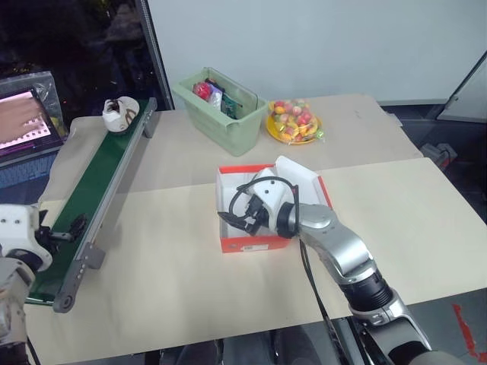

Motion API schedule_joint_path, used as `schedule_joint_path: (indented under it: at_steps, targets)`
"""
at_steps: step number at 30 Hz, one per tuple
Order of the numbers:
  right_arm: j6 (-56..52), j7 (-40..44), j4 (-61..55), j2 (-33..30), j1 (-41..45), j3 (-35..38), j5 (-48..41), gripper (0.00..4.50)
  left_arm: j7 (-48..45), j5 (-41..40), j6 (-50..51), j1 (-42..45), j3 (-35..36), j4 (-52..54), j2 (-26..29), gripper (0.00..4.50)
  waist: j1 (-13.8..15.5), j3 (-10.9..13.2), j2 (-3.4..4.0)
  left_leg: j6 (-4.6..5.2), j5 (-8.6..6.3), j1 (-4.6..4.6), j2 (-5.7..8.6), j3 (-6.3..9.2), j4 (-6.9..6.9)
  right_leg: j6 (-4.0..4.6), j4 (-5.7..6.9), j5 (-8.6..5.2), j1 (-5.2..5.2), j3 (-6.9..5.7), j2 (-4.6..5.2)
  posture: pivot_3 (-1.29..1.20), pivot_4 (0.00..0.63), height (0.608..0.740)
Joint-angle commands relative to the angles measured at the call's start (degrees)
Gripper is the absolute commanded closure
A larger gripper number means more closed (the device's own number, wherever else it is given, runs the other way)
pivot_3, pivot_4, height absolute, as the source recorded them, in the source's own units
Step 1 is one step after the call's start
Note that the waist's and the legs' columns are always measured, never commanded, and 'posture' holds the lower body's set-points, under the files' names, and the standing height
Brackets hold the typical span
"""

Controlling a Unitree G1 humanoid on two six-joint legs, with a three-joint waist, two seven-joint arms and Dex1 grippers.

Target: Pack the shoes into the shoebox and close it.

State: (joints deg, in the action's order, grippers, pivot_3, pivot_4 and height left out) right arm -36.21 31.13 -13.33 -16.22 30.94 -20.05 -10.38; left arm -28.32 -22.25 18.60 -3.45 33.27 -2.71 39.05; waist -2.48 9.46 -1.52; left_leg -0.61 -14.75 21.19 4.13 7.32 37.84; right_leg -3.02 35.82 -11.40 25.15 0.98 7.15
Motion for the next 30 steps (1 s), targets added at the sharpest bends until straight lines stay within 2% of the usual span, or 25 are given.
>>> schedule_joint_path:
  at_steps: [1, 30]
  targets:
    - [0.6, -0.2, -1.9, 0.8, 0.1, 0.8, 0.1, 0.05, 0.4, 0.3, -1.7, -0.2, 0.9, 2.3, 0.1, 0.00, 0.0, 0.0, 0.00, 0.00, -0.01, 0.00, -0.01, 0.00, 0.00, 0.00, 0.00, 0.00, 0.01, 0.00, -0.01, 0.00, 0.150, 0.740]
    - [-0.7, -1.9, -4.2, 1.2, -1.3, 2.5, 0.0, 0.05, 2.1, 4.7, -4.8, 7.6, -1.1, -7.2, 1.0, 0.00, 0.0, 0.0, 0.00, 0.00, -0.02, -0.01, -0.03, -0.02, 0.00, 0.03, 0.01, 0.02, 0.01, 0.00, -0.04, 0.00, 0.150, 0.740]
